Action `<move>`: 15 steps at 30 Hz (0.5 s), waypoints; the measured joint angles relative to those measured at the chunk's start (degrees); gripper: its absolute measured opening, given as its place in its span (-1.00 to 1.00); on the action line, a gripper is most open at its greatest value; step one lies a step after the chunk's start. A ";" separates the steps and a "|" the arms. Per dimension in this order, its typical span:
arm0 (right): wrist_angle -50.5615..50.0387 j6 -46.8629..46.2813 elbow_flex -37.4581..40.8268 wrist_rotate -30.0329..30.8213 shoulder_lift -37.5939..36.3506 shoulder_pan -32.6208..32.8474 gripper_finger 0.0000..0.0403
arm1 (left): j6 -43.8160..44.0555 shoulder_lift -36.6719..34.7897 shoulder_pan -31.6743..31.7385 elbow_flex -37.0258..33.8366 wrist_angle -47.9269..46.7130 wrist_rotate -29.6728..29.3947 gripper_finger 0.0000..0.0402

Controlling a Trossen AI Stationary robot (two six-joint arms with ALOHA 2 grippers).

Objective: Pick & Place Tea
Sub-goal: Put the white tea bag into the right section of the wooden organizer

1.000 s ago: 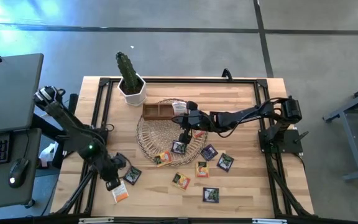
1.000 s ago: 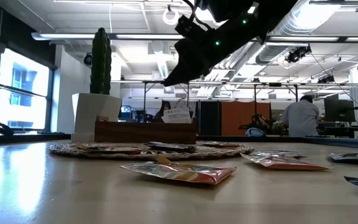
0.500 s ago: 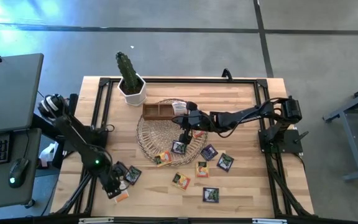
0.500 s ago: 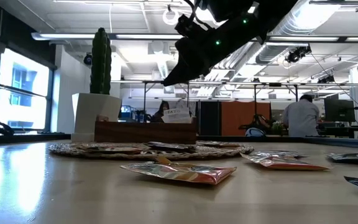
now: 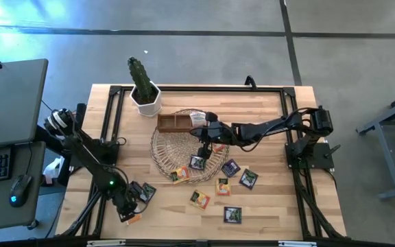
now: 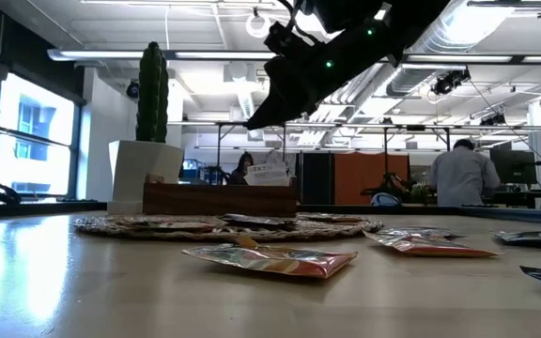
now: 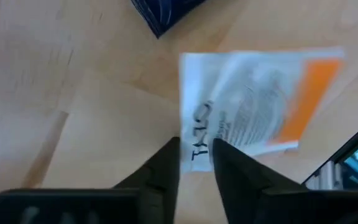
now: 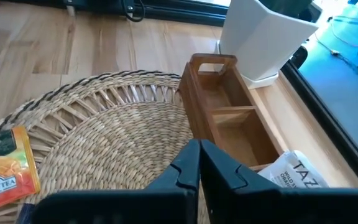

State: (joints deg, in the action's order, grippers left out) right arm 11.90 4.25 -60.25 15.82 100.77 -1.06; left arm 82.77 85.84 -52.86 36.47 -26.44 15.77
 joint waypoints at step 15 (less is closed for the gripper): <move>15.88 -11.63 -0.06 -23.84 4.03 -0.02 -0.40 | -10.82 0.11 2.47 6.93 -12.36 -5.66 -0.98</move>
State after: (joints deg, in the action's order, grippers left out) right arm 27.78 -7.38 -60.31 -8.02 104.80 -1.08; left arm 71.94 85.96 -50.39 43.40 -38.80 10.10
